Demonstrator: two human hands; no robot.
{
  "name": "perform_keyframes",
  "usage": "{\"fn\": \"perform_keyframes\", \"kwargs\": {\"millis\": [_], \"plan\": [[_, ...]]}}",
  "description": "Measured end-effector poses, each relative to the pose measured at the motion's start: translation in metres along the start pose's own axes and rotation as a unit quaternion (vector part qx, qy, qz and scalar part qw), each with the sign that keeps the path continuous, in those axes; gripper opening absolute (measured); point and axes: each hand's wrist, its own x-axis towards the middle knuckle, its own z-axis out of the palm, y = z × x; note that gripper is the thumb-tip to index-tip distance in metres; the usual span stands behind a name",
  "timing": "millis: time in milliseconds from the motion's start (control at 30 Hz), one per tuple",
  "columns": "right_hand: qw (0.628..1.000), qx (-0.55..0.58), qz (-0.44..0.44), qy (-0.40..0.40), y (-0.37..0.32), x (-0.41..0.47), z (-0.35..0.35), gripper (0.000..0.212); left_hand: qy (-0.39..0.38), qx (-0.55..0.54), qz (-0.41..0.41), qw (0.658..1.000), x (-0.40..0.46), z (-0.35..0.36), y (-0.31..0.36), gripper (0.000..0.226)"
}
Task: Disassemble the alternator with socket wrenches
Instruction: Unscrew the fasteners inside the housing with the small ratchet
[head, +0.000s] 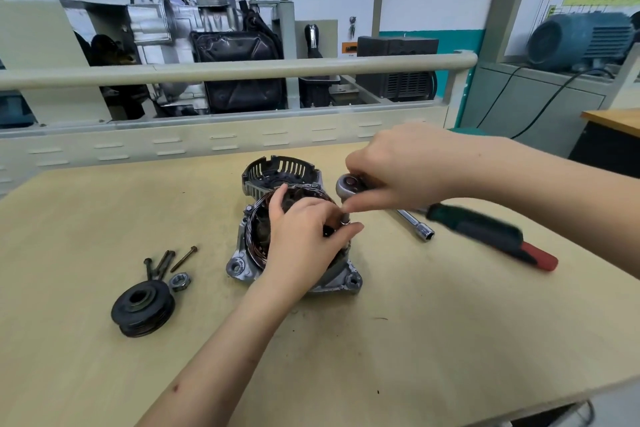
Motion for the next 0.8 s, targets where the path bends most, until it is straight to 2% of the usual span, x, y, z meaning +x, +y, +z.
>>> {"fn": "perform_keyframes", "kwargs": {"millis": [133, 233, 367, 433, 500, 600, 667, 800], "plan": [[0.998, 0.058, -0.030, -0.024, 0.008, -0.004, -0.001, 0.027, -0.044, -0.032, 0.032, 0.998, 0.002, -0.007, -0.008, 0.011], [0.997, 0.066, -0.030, -0.035, 0.008, -0.005, -0.003, 0.028, -0.028, -0.019, 0.028, 0.999, 0.001, -0.007, -0.008, 0.012], [1.000, 0.014, 0.011, -0.019, -0.002, -0.005, -0.001, 0.045, 0.008, -0.003, 0.022, 1.000, -0.002, -0.003, -0.001, 0.020], [0.999, 0.036, -0.002, -0.010, -0.002, -0.005, 0.001, 0.039, 0.009, -0.001, 0.020, 1.000, -0.001, -0.004, -0.001, 0.020], [0.997, 0.075, -0.019, -0.017, 0.002, -0.006, 0.001, 0.027, -0.011, -0.008, 0.024, 1.000, 0.001, -0.006, -0.003, 0.014], [0.989, 0.133, -0.050, -0.033, 0.007, -0.007, -0.001, 0.021, -0.050, -0.030, 0.032, 0.998, 0.004, -0.010, -0.007, 0.009], [0.991, 0.117, -0.055, -0.023, 0.006, -0.006, -0.001, 0.025, -0.051, -0.028, 0.026, 0.998, 0.004, -0.009, -0.007, 0.013], [1.000, 0.013, -0.015, 0.019, -0.003, -0.003, 0.001, 0.041, -0.007, 0.008, 0.001, 1.000, 0.003, -0.004, -0.003, 0.024]]}}
